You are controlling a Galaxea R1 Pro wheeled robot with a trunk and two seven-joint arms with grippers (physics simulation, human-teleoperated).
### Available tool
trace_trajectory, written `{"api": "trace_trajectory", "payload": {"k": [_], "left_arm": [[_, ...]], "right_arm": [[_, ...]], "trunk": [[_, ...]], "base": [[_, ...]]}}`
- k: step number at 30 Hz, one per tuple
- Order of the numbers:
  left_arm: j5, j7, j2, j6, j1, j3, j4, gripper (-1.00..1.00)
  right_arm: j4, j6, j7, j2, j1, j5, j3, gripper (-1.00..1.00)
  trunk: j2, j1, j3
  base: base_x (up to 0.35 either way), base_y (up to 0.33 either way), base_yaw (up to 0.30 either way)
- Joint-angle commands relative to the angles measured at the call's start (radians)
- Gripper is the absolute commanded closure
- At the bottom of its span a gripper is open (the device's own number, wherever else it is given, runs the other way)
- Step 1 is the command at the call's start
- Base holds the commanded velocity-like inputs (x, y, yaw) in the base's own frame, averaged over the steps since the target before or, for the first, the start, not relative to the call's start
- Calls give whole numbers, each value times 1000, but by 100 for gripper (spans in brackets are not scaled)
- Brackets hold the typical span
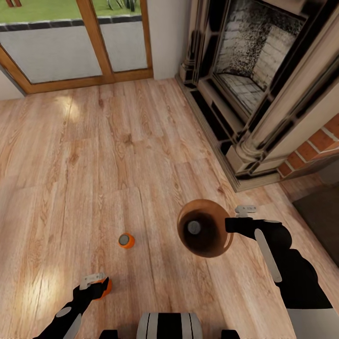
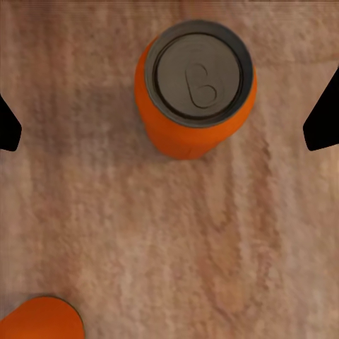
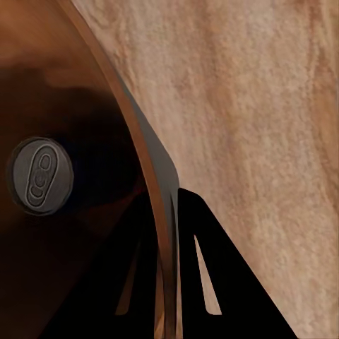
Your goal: Put the three can of soda from the living room inside the tash can in the kitchen.
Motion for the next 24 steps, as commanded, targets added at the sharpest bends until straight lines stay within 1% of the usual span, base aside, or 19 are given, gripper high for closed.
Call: {"api": "trace_trajectory", "payload": {"k": [1, 11, 17, 24], "left_arm": [[0, 0, 0, 0, 0, 0, 0, -100], [0, 0, 2, 0, 0, 1, 1, -100], [0, 1, 14, 0, 0, 2, 1, -100], [0, 2, 21, 0, 0, 2, 1, -100]], "right_arm": [[0, 0, 6, 0, 0, -25, 0, 100], [0, 0, 6, 0, 0, -25, 0, 100], [0, 0, 6, 1, 0, -25, 0, 100], [0, 0, 6, 1, 0, -25, 0, 100]], "trunk": [[0, 0, -2], [0, 0, -17], [0, 0, -27], [0, 0, -35]], "base": [[0, 0, 0], [0, 0, 0], [0, 0, 0], [0, 0, 0]]}}
